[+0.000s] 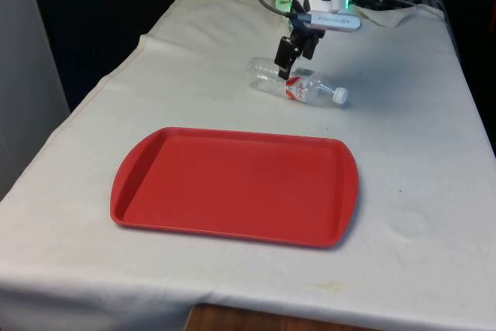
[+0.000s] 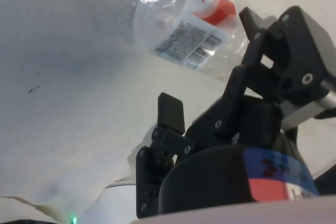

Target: Place the bottle upright on the tray.

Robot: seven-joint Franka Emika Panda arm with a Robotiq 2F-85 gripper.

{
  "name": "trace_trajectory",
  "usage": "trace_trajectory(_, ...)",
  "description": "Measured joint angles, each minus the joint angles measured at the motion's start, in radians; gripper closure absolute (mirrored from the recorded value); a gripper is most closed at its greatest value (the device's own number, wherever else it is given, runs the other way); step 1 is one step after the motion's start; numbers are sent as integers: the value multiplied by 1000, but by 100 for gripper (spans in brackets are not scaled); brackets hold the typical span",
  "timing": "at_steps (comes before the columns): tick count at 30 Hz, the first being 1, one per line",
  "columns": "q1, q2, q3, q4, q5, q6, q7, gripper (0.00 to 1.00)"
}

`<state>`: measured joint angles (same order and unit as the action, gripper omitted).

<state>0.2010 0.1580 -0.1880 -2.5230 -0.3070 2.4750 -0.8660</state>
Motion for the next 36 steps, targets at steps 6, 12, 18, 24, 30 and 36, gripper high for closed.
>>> trace_trajectory(6, 1, 0, 5, 6, -18, -22, 19, 0)
trace_trajectory(12, 1, 0, 9, 9, -30, -37, 32, 0)
trace_trajectory(18, 1, 2, 9, 12, -32, -44, 33, 0)
trace_trajectory(24, 1, 20, 9, 32, -43, -63, 41, 0)
trace_trajectory(30, 1, 58, 10, 63, -65, -72, 62, 0)
trace_trajectory(36, 1, 69, 10, 66, -74, -76, 73, 0)
